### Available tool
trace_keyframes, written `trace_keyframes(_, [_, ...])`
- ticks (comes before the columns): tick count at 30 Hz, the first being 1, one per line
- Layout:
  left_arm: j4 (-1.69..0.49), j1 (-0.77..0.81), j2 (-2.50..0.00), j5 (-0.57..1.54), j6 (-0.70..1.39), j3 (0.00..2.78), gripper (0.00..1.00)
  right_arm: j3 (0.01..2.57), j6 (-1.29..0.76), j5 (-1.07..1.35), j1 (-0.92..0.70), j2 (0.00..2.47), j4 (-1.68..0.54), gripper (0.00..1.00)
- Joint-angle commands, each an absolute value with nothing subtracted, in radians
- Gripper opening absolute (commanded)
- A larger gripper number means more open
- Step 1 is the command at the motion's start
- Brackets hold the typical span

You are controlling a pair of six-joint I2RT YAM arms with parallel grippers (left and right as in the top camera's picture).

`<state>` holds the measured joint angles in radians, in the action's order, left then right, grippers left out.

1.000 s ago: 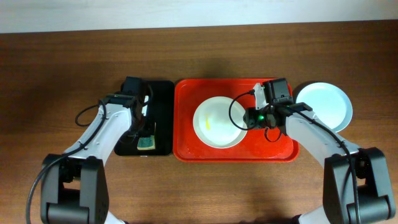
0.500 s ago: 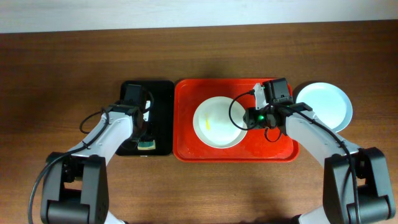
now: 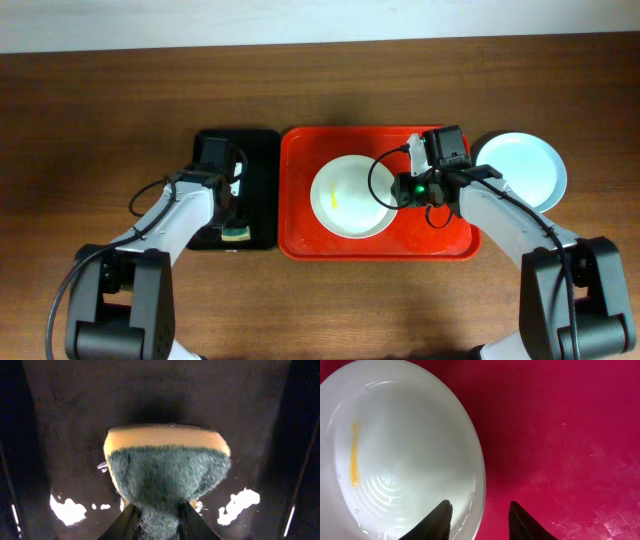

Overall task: Clean dirty plates on tray and stack at the side
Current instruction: 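Grasp the green sponge with the left gripper and lift it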

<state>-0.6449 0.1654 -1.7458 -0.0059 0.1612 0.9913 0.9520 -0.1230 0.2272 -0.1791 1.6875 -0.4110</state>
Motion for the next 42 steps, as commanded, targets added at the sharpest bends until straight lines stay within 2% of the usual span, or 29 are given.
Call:
trace_keyframes(1, [-0.632,0.168,-1.773,0.016,0.171,0.941,0.11,0.943,-0.117,0.232,-0.185,1.692,-0.411,0.38])
trace_keyframes(3, [-0.641,0.168,-1.767,0.014,0.17,0.954,0.05,0.942,-0.117,0.232,-0.185,1.694,-0.411,0.38])
trace_keyframes(8, [-0.689,0.167,-1.672,-0.032,0.169,1.023,0.01,0.94,-0.117,0.233,-0.185,1.717,-0.406,0.39])
trace_keyframes(13, [-0.696,0.168,-1.467,-0.08,0.17,1.07,0.0,0.94,-0.117,0.236,-0.196,1.758,-0.384,0.41])
trace_keyframes(14, [-0.696,0.168,-1.431,-0.08,0.17,1.071,0.0,0.94,-0.117,0.237,-0.199,1.759,-0.383,0.39])
trace_keyframes(16, [-0.696,0.168,-1.357,-0.08,0.17,1.071,0.0,0.941,-0.117,0.237,-0.207,1.759,-0.381,0.21])
trace_keyframes(17, [-0.696,0.168,-1.324,-0.079,0.17,1.071,0.0,0.941,-0.117,0.236,-0.211,1.759,-0.38,0.17])
trace_keyframes(20, [-0.698,0.168,-1.268,-0.076,0.17,1.071,0.0,0.941,-0.117,0.237,-0.216,1.759,-0.377,0.15])
trace_keyframes(24, [-0.712,0.168,-1.264,-0.076,0.17,1.07,0.0,0.941,-0.117,0.237,-0.217,1.759,-0.377,0.04])
trace_keyframes(26, [-0.72,0.168,-1.278,-0.076,0.17,1.07,0.0,0.941,-0.117,0.237,-0.217,1.758,-0.388,0.04])
trace_keyframes(27, [-0.721,0.168,-1.283,-0.076,0.17,1.07,0.0,0.941,-0.117,0.237,-0.216,1.758,-0.393,0.05])
trace_keyframes(28, [-0.724,0.168,-1.292,-0.076,0.17,1.069,0.0,0.941,-0.117,0.236,-0.216,1.758,-0.396,0.16])
trace_keyframes(29, [-0.727,0.168,-1.302,-0.076,0.17,1.069,0.0,0.941,-0.116,0.235,-0.216,1.758,-0.395,0.43])
trace_keyframes(30, [-0.727,0.168,-1.309,-0.076,0.17,1.069,0.0,0.941,-0.116,0.23,-0.216,1.758,-0.387,0.48])
trace_keyframes(33, [-0.725,0.168,-1.327,-0.076,0.17,1.069,0.0,0.941,-0.116,0.208,-0.216,1.758,-0.361,0.48])
trace_keyframes(35, [-0.719,0.168,-1.345,-0.076,0.17,1.069,0.0,0.941,-0.117,0.21,-0.216,1.759,-0.358,0.33])
trace_keyframes(37, [-0.718,0.168,-1.364,-0.076,0.17,1.069,0.0,0.941,-0.117,0.21,-0.216,1.759,-0.359,0.08])
trace_keyframes(38, [-0.719,0.168,-1.378,-0.076,0.17,1.069,0.0,0.941,-0.117,0.21,-0.216,1.759,-0.359,0.04])
trace_keyframes(42, [-0.719,0.168,-1.421,-0.076,0.17,1.069,0.0,0.941,-0.117,0.21,-0.216,1.759,-0.362,0.04])
